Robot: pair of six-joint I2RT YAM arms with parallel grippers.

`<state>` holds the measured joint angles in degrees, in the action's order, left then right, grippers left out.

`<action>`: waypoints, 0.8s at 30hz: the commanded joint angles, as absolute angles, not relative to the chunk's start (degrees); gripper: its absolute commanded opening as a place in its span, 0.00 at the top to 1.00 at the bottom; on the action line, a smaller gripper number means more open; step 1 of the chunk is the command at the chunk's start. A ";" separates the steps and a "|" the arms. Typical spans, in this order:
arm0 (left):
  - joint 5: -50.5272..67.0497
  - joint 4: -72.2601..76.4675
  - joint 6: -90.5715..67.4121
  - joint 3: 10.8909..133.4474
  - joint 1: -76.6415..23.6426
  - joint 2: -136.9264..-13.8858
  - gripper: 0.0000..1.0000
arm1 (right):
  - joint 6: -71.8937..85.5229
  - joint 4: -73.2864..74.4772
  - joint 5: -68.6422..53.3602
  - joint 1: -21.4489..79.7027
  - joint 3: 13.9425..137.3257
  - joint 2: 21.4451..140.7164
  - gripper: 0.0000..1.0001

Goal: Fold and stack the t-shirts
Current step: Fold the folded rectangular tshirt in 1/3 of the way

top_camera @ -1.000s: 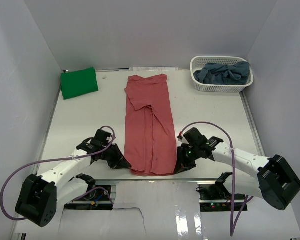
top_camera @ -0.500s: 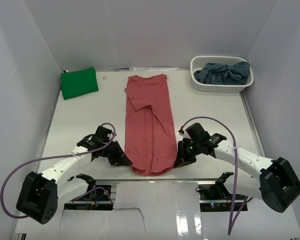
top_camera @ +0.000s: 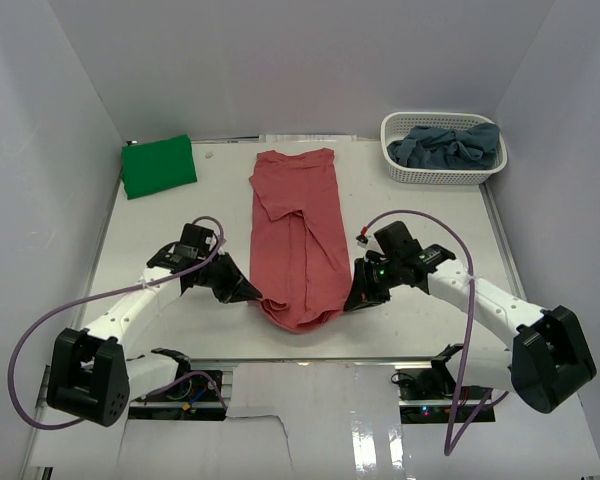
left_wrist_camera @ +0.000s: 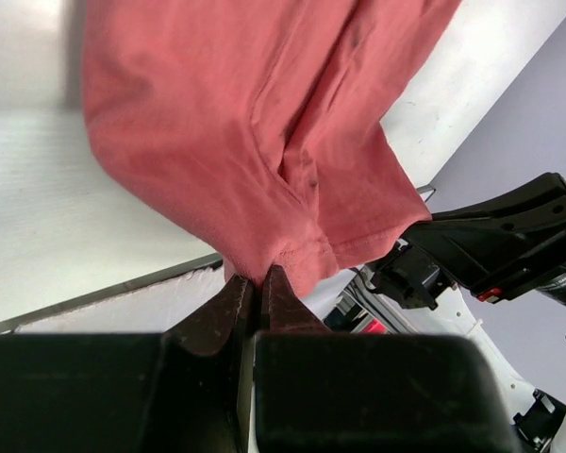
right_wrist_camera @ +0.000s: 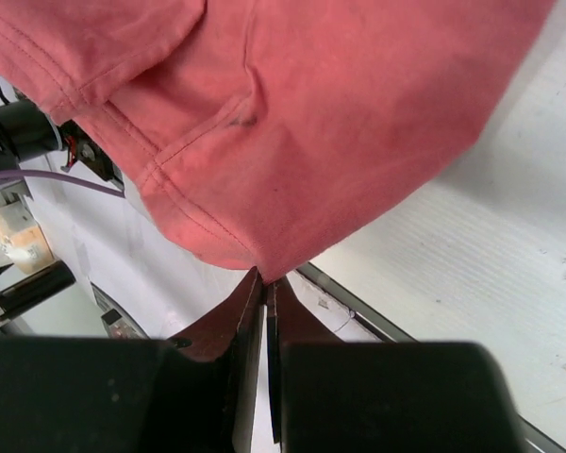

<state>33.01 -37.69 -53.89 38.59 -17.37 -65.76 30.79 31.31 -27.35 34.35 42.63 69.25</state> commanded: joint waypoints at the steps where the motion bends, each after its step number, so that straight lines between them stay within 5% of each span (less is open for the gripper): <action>1: 34.01 -38.41 -51.07 43.59 -16.70 -68.02 1.00 | 27.78 33.39 -28.83 33.05 48.15 71.62 0.92; 24: 30.06 -36.30 -42.63 66.34 -11.51 -90.24 1.00 | 17.05 37.53 -29.44 24.52 72.33 92.27 0.92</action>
<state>31.20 -37.74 -44.86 61.89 -11.84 -88.25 19.20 37.10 -28.84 25.15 68.53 90.89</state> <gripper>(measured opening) 0.133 0.081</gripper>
